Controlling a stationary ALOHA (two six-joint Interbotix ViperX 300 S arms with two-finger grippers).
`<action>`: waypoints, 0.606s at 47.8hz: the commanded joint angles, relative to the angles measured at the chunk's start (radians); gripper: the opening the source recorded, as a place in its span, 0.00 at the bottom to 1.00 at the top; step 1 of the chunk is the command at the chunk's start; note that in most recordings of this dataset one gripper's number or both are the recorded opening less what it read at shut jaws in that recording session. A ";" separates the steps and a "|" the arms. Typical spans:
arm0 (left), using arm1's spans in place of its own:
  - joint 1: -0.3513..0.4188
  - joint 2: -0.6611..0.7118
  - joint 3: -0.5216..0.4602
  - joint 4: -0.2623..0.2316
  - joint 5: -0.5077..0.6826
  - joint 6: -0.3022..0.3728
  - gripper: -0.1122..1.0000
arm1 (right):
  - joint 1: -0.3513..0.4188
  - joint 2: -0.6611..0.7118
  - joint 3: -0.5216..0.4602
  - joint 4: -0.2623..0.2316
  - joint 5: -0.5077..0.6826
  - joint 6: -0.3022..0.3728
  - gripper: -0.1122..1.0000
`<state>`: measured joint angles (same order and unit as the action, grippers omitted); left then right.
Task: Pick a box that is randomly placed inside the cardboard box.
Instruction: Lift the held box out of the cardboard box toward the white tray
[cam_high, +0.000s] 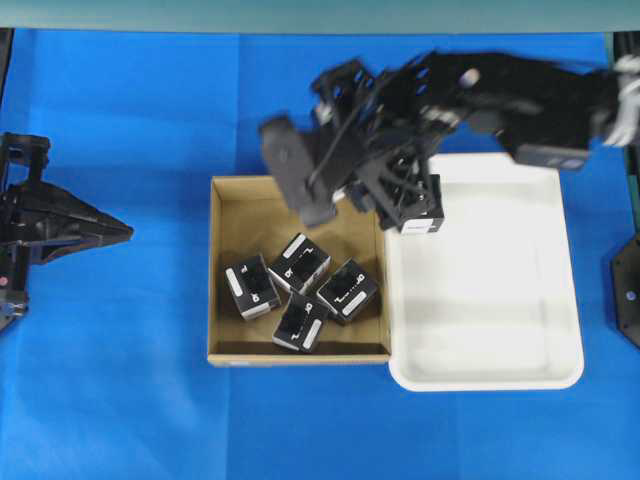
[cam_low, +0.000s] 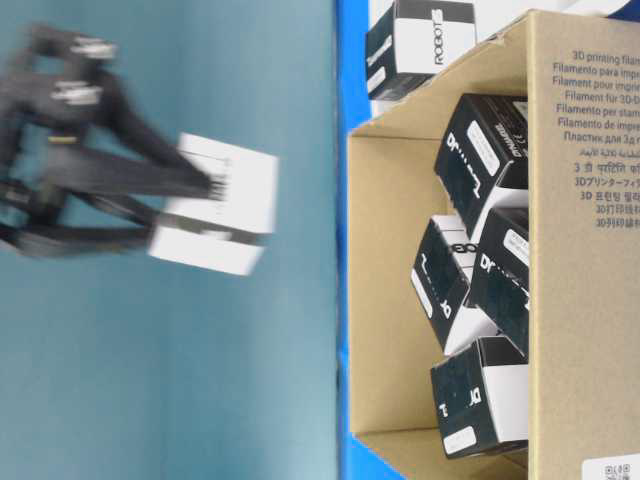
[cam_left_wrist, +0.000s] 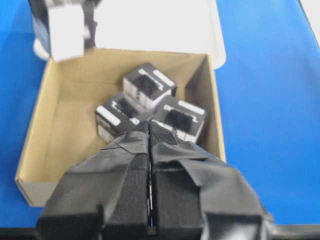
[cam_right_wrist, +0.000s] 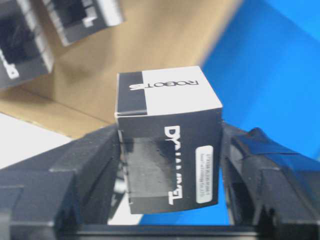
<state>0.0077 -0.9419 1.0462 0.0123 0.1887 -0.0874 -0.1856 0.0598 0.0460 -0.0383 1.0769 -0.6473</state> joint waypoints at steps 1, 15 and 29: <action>0.005 0.006 -0.012 0.003 -0.006 -0.003 0.05 | -0.012 -0.055 -0.015 0.000 0.071 0.057 0.67; 0.003 0.006 -0.009 0.003 -0.005 -0.038 0.05 | -0.052 -0.201 0.104 0.000 0.212 0.230 0.67; -0.002 0.011 -0.012 0.003 -0.005 -0.061 0.05 | -0.100 -0.348 0.285 0.000 0.212 0.268 0.67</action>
<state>0.0077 -0.9403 1.0462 0.0123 0.1902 -0.1457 -0.2730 -0.2500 0.2945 -0.0383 1.2916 -0.3804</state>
